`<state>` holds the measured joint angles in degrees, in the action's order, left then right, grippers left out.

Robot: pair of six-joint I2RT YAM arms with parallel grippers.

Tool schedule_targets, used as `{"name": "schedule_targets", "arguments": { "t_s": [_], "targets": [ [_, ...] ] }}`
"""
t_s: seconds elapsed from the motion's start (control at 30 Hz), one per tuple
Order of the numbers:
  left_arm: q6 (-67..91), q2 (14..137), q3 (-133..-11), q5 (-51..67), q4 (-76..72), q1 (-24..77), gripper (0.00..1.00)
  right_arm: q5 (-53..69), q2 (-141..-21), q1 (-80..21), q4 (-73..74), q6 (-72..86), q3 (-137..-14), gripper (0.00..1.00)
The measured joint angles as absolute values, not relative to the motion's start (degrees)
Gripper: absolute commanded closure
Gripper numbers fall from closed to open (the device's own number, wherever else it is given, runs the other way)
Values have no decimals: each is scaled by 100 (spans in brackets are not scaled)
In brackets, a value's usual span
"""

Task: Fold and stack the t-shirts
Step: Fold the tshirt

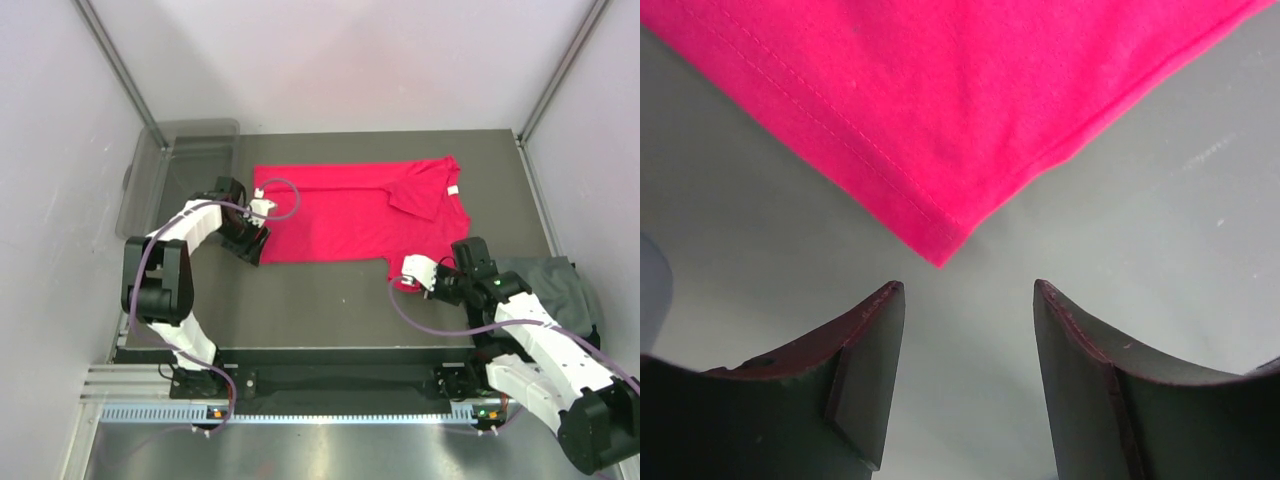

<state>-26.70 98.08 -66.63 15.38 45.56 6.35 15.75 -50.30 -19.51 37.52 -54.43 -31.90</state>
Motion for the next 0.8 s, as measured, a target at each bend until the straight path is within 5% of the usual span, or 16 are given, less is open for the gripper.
{"name": "schedule_targets", "arguments": {
  "t_s": [0.4, 0.53, 0.67, 0.8],
  "targets": [
    [-2620, 10307, -6788, 1531, 4397, 635, 59, 1562, -5026, -1951, 3721, -5365, -3175, 98],
    [-2620, 10350, -6788, 1533, 4394, 635, 71, 1542, -5028, -1951, 3682, -5317, -3146, 98],
    [-2604, 10366, -6788, 1538, 4392, 635, 100, 1487, -5026, -1951, 3623, -5242, -3146, 99],
    [-2611, 10366, -6790, 1533, 4394, 635, 100, 1304, -5026, -1938, 3500, -5070, -3153, 100]
  ]
}}
